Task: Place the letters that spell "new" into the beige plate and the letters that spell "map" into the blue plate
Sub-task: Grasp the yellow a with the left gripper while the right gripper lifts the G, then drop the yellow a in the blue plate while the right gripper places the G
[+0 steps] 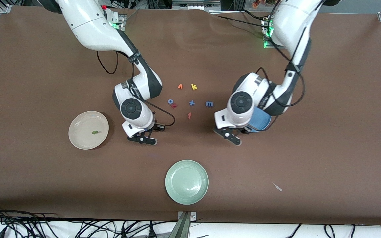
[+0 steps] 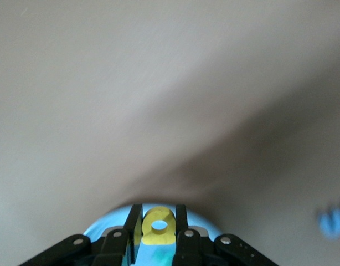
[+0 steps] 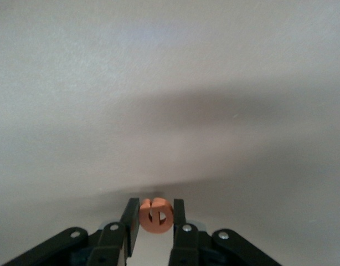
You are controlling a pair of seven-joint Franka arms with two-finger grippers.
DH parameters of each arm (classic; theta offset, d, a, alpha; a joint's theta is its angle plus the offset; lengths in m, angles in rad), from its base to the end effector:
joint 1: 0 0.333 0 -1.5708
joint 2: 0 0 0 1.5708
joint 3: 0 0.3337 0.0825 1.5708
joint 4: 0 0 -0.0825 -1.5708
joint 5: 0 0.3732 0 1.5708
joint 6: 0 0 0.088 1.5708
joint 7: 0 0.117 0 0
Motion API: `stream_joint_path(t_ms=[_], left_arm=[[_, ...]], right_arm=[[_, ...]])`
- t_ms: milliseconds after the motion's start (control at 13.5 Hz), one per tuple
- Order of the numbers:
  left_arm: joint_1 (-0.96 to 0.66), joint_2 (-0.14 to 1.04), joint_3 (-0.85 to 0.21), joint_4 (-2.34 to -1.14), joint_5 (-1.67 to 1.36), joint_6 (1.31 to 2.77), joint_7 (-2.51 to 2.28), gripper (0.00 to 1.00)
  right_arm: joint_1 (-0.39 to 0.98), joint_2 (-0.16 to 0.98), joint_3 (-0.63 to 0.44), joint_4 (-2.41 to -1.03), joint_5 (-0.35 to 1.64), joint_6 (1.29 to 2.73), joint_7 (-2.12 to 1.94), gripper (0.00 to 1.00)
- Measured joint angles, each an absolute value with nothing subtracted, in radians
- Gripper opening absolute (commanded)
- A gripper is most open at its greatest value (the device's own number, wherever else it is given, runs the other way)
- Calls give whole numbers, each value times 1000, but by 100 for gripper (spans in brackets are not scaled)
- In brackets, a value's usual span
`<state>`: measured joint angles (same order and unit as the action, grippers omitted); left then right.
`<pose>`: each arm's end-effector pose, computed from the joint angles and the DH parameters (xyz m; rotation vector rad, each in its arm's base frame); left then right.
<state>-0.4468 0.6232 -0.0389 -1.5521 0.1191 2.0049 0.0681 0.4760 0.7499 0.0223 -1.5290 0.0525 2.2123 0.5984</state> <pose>0.6095 -0.3081 0.2818 -2.8813 0.9035 0.2257 0.6194 0.3367 0.2185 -3.1178 0.2161 0.1348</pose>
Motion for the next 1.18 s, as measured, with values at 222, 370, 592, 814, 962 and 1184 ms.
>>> stream_joint_path(t_ms=[222,370,592,814,962,1184], left_arm=[[-425,539,-40,-1647,119,1931,109,20],[-425,499,-42,-1755,119,1932,113,25],[-426,480,-45,-1859,119,1982,113,25],[-424,477,-44,-1972,119,2135,113,47],[-419,475,-43,-2043,119,2228,110,100],[-417,441,-42,-2064,119,2232,105,100]], right_arm=[[435,737,3,-1510,52,2130,460,27],[429,714,-37,-1524,52,2102,358,27],[427,646,-91,-1608,52,2113,218,27],[425,590,-132,-1708,52,2167,83,27],[425,574,-166,-1750,52,2181,-6,27],[424,559,-234,-1794,52,2190,-133,27]])
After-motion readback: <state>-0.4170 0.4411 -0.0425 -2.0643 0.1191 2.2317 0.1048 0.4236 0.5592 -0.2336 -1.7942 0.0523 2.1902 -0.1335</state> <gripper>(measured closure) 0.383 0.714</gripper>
